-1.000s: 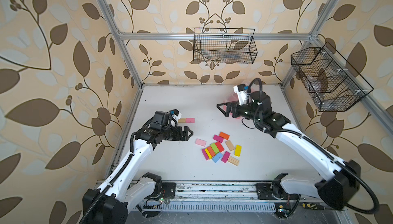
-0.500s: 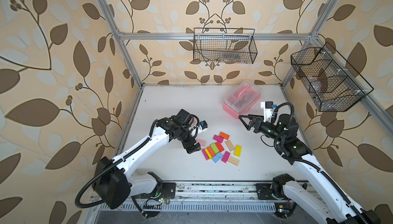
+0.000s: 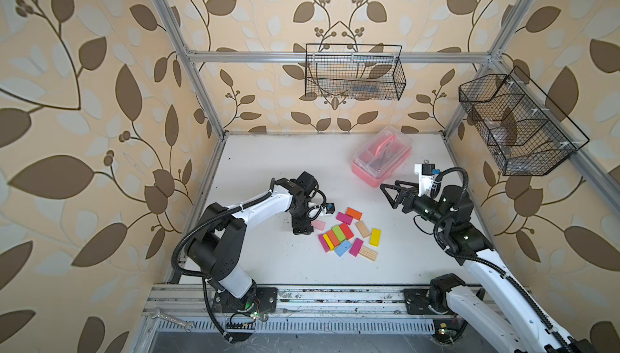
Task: Assemble the number 7 with building blocks
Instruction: Pick up the building block from the center of the board.
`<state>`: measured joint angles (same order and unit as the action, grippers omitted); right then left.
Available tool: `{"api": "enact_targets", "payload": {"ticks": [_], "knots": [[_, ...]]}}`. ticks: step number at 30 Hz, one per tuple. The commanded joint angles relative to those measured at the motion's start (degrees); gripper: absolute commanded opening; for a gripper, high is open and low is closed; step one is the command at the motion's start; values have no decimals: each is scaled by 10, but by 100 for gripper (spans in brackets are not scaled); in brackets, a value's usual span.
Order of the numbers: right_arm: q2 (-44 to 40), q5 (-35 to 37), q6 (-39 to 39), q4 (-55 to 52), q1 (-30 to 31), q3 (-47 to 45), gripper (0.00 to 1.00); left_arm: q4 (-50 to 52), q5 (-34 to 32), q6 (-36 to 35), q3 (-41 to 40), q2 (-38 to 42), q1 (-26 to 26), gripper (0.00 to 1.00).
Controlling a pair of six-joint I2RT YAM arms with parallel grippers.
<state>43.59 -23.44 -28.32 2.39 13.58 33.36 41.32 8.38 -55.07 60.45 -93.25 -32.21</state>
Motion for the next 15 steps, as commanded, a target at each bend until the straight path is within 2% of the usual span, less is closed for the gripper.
{"api": "enact_targets", "payload": {"ticks": [1,15], "knots": [[1,10,14,5,-2,2,92,-15,-7,-40,27,-23,0,85],[-13,30,8,-2,-5,0,91,-4,6,-60,63,-97,-1,66]]}}
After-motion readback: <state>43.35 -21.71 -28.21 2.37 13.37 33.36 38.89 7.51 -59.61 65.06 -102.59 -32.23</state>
